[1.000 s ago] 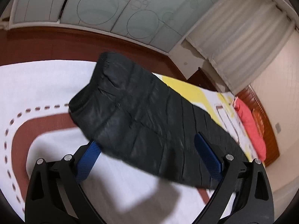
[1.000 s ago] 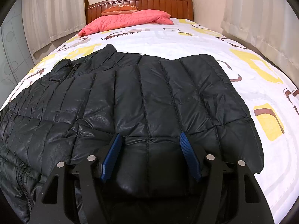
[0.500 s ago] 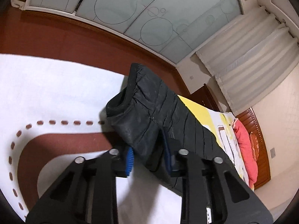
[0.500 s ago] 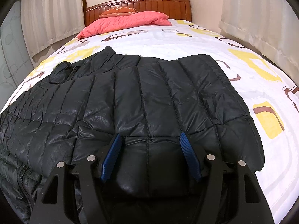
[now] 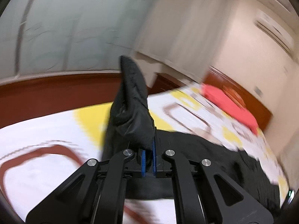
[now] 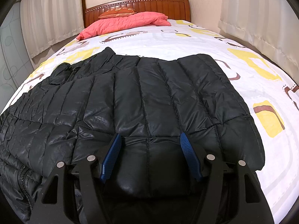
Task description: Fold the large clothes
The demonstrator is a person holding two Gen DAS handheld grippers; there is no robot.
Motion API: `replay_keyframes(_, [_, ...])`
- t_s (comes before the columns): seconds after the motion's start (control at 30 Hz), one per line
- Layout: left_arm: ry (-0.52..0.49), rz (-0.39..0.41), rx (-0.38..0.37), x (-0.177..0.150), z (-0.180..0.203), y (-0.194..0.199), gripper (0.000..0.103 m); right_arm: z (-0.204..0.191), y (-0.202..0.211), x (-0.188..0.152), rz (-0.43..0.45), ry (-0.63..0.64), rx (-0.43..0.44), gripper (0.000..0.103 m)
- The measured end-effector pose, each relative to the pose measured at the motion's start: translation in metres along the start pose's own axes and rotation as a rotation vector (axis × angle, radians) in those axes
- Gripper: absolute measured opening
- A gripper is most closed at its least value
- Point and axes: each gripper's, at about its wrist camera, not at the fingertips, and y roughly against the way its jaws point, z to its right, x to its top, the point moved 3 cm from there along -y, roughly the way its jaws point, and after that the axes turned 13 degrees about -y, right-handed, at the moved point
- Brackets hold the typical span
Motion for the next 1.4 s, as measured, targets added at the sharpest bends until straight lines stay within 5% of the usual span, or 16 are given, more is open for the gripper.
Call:
replay_keyframes(0.3, [-0.354, -0.111, -0.232, -0.029, 0.23, -0.03, 0.005, -0.001, 0.0, 0.001, -0.001, -0.01, 0.009, 0.065])
replay_keyframes(0.6, [-0.555, -0.227, -0.35, -0.099, 0.35, -0.054, 0.005, -0.003, -0.003, 0.002, -0.004, -0.021, 0.026, 0.068])
replay_keyframes(0.7, [-0.607, -0.267, -0.353, -0.114, 0.357, -0.057, 0.009, -0.004, -0.004, 0.001, -0.009, -0.018, 0.03, 0.071])
replay_keyframes(0.73, [-0.608, -0.258, -0.351, -0.113, 0.354, -0.051, 0.019, -0.004, -0.004, 0.001, -0.011, -0.015, 0.031, 0.073])
replay_keyframes(0.77, [-0.597, -0.249, -0.357, -0.111, 0.352, -0.046, 0.043, -0.005, -0.004, 0.0, -0.013, -0.013, 0.031, 0.074])
replay_keyframes(0.83, [-0.563, -0.224, -0.362, -0.102, 0.34, -0.034, 0.066, -0.006, -0.004, 0.001, -0.019, -0.009, 0.026, 0.074])
replay_keyframes(0.97, [-0.531, -0.196, -0.382, -0.086, 0.318, -0.012, 0.066, -0.011, 0.008, 0.005, -0.023, -0.035, 0.026, 0.074])
replay_keyframes(1.1, [-0.465, -0.201, -0.351, -0.071, 0.275, -0.008, 0.067, -0.048, 0.035, 0.004, -0.022, -0.06, 0.144, 0.074])
replay_keyframes(1.4, [-0.402, -0.213, -0.15, -0.05, 0.176, -0.029, 0.068, -0.165, 0.023, -0.022, -0.124, 0.053, 0.266, 0.074])
